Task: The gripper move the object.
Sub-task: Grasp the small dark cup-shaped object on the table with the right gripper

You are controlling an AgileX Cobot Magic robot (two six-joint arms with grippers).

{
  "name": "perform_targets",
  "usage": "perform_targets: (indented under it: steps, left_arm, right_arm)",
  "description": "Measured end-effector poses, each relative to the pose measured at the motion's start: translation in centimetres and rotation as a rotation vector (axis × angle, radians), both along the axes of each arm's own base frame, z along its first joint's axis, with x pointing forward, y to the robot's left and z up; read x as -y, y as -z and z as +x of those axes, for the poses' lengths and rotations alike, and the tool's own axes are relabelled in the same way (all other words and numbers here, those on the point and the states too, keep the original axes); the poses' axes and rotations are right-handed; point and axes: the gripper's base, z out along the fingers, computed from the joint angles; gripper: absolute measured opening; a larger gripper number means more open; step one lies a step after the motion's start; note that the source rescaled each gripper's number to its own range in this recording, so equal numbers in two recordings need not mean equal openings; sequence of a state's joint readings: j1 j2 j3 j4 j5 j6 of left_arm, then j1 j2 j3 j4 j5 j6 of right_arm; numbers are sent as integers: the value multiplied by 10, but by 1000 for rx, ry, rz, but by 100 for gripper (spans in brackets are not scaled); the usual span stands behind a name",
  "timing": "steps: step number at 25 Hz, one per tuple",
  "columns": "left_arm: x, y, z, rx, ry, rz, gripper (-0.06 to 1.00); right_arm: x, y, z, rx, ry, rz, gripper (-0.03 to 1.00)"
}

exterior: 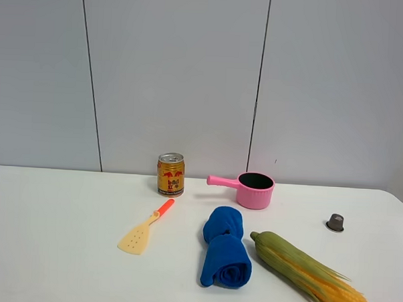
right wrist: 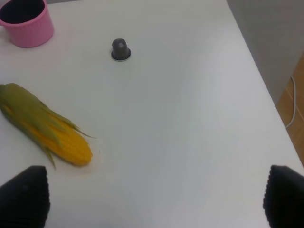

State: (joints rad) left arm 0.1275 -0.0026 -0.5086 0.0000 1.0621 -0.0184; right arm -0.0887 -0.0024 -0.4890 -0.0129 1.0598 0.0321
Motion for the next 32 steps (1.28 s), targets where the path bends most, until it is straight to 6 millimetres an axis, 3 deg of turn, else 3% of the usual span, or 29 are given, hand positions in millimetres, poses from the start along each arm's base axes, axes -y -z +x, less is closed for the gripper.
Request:
perform_targets:
  steps: [28,32]
  left_arm:
    - [0,0,0,0,0,0,100]
    - [0,0,0,0,0,0,100]
  right_arm:
    - [0,0,0,0,0,0,86]
    - [1,-17,-5,63,8,-18,86]
